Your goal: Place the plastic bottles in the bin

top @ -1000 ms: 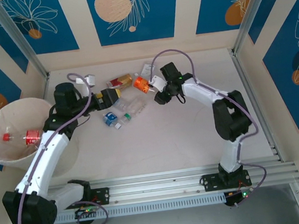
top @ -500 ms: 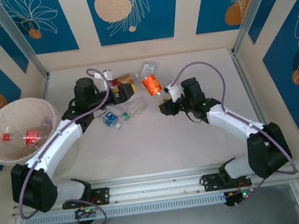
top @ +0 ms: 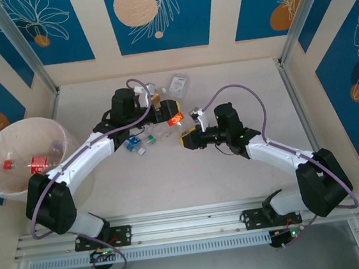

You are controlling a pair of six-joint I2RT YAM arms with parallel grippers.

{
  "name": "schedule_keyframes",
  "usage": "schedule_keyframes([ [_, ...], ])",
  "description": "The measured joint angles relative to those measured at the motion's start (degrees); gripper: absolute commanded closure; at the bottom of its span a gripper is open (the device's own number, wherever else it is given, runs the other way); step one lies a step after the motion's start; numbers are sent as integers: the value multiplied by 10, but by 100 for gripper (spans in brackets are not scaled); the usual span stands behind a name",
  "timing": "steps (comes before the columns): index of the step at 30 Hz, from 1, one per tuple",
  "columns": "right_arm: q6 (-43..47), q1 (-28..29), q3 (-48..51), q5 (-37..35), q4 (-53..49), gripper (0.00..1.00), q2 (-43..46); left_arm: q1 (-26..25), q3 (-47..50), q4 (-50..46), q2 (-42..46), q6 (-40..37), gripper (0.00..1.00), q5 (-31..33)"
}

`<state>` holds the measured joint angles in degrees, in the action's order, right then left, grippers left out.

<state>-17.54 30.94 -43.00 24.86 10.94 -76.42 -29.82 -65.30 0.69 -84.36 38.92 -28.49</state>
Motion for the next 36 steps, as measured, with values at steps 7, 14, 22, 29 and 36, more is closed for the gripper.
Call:
schedule_keyframes([
  [7, -2, 6, -16, 28, 4, 76, -7, -1, 4, 46, -5, 16, 34, -4],
  [14, -10, 6, -33, 45, 0, 41, -17, -1, 11, 77, -5, 29, 48, -6],
  [22, -9, 5, -37, 30, -12, 10, 6, -1, 44, 78, 2, 30, 89, 7],
  [29, 5, -3, -11, -40, -33, 1, 91, -1, 47, 64, 18, 15, 100, 27],
  [36, 6, -21, 38, -211, -47, 1, 188, -1, 47, 29, 45, -19, 100, 56],
])
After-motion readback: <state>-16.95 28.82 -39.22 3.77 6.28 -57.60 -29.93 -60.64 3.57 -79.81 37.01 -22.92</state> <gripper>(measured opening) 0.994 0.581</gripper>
